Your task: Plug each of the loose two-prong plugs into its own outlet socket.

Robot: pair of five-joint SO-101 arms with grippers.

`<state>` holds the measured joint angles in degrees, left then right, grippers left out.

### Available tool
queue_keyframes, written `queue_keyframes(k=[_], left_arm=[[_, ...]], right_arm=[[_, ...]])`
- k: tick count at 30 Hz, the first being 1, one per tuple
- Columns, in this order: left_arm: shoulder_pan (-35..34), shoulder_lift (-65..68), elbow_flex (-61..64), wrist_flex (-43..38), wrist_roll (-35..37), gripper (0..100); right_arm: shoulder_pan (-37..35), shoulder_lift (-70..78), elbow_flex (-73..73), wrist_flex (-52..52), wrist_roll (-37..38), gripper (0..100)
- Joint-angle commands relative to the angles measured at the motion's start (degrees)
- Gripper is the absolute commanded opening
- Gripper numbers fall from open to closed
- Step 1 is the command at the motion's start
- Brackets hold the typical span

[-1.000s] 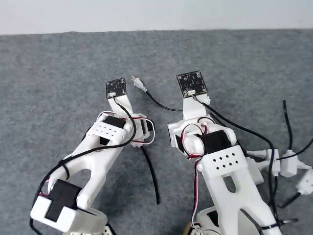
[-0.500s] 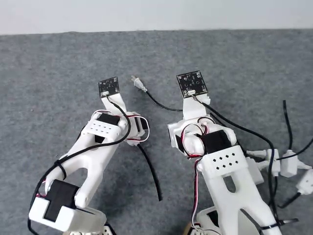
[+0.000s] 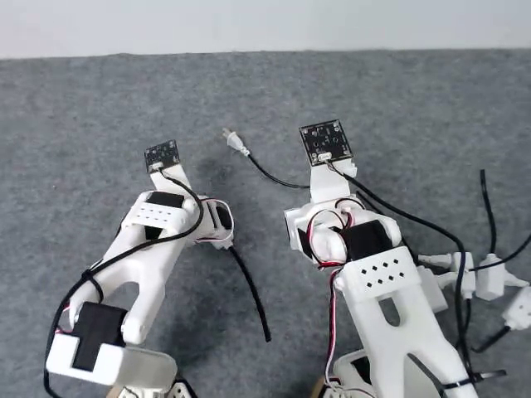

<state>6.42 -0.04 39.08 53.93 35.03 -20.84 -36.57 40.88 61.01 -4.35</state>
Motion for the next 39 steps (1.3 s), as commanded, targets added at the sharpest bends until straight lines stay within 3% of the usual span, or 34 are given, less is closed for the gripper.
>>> queue_keyframes(k=[1, 12, 15, 28, 39], left_arm=[[-1.2, -0.4, -0.6, 0.9, -1.4, 26], [6.2, -10.6, -1.4, 0.5, 1.8, 26], [7.3, -12.4, -0.2, -2.9, 3.3, 26], [4.1, 1.0, -3.5, -5.2, 3.6, 26], [1.5, 1.0, -3.3, -3.6, 5.5, 26]], right_arm=[[0.5, -1.8, -0.7, -1.2, 0.6, 18.3], [0.4, -1.9, 0.4, -3.0, 2.8, 18.3], [0.4, -1.9, 0.4, -2.9, 2.8, 18.3], [0.4, -1.9, 0.4, -2.9, 3.0, 18.3], [0.4, -1.9, 0.4, -2.9, 3.1, 18.3]])
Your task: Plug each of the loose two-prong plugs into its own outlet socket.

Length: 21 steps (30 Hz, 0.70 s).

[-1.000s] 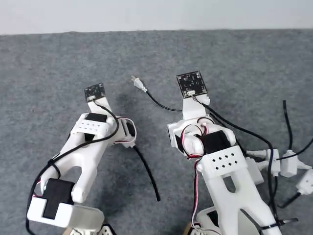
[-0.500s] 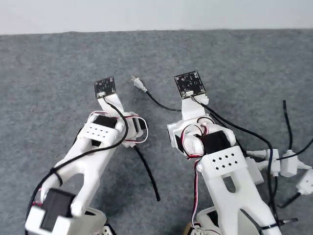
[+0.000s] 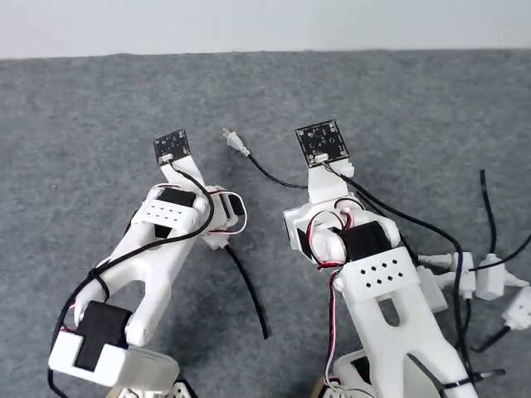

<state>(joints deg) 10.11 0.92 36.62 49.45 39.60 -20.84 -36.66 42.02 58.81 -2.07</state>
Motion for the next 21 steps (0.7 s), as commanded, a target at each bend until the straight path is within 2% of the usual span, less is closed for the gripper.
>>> queue_keyframes(k=[1, 5, 10, 12, 21], left_arm=[[-2.7, 0.0, -0.8, 1.3, 0.9, 26], [-4.1, -0.1, -0.8, 1.8, 0.8, 25], [-3.7, -0.2, -1.4, 3.2, 0.4, 17], [-3.7, -0.5, -1.5, 3.3, -2.1, 15], [-3.8, -8.2, 2.7, 0.5, -3.2, 15]], right_arm=[[0.4, -1.8, -0.7, -0.7, 0.8, 18.3], [0.4, -1.8, -0.7, -0.7, 0.8, 18.3], [0.4, -1.8, -0.7, -0.7, 0.8, 18.3], [0.4, -1.9, -0.7, -0.7, 0.8, 18.3], [0.3, -2.0, -0.7, -0.6, 0.8, 18.3]])
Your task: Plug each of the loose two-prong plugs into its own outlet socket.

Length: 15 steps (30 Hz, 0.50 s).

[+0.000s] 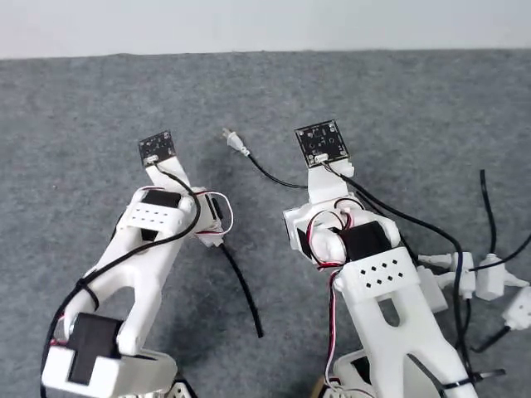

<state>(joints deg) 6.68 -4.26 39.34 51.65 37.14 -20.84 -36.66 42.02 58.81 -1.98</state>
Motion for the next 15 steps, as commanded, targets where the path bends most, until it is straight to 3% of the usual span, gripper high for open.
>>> queue_keyframes(k=[1, 15], left_arm=[[-0.4, -3.0, 0.0, -1.8, -0.7, 15], [-0.3, -2.9, -0.1, -5.1, -0.8, 15]], right_arm=[[0.3, -2.0, -0.7, -0.6, 0.7, 18.3], [0.3, -1.8, -0.7, -0.5, 0.7, 18.3]])
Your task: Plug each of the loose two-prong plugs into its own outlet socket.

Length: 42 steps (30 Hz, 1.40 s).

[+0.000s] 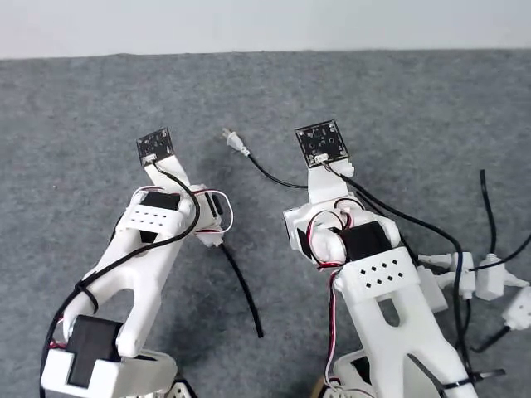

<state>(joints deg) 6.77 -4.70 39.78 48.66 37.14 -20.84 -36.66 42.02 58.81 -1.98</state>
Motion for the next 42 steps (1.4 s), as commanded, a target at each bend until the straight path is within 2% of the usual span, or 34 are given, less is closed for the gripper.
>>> queue_keyframes(k=[1, 6, 12, 25, 30, 42], left_arm=[[-0.4, -2.4, -0.2, -2.8, -0.8, 15], [-0.1, 0.7, -0.7, -3.0, -0.9, 15], [0.5, 6.3, -4.8, 0.9, -0.7, 15], [0.4, 6.5, -4.9, 6.1, -1.1, 15], [0.5, 6.7, -4.8, 7.2, -3.3, 15], [-3.0, 6.5, -3.6, 8.7, -5.4, 15]], right_arm=[[0.3, -1.8, -0.7, -0.5, 0.7, 18.3], [0.3, -1.8, -0.7, -0.5, 0.7, 18.3], [0.3, -1.8, -0.7, -0.5, 0.7, 18.3], [0.3, -1.8, -0.7, -0.5, 0.7, 18.3], [0.3, -1.8, -0.7, -0.5, 0.7, 18.3], [0.3, -1.8, -0.7, -0.5, 0.7, 18.3]])
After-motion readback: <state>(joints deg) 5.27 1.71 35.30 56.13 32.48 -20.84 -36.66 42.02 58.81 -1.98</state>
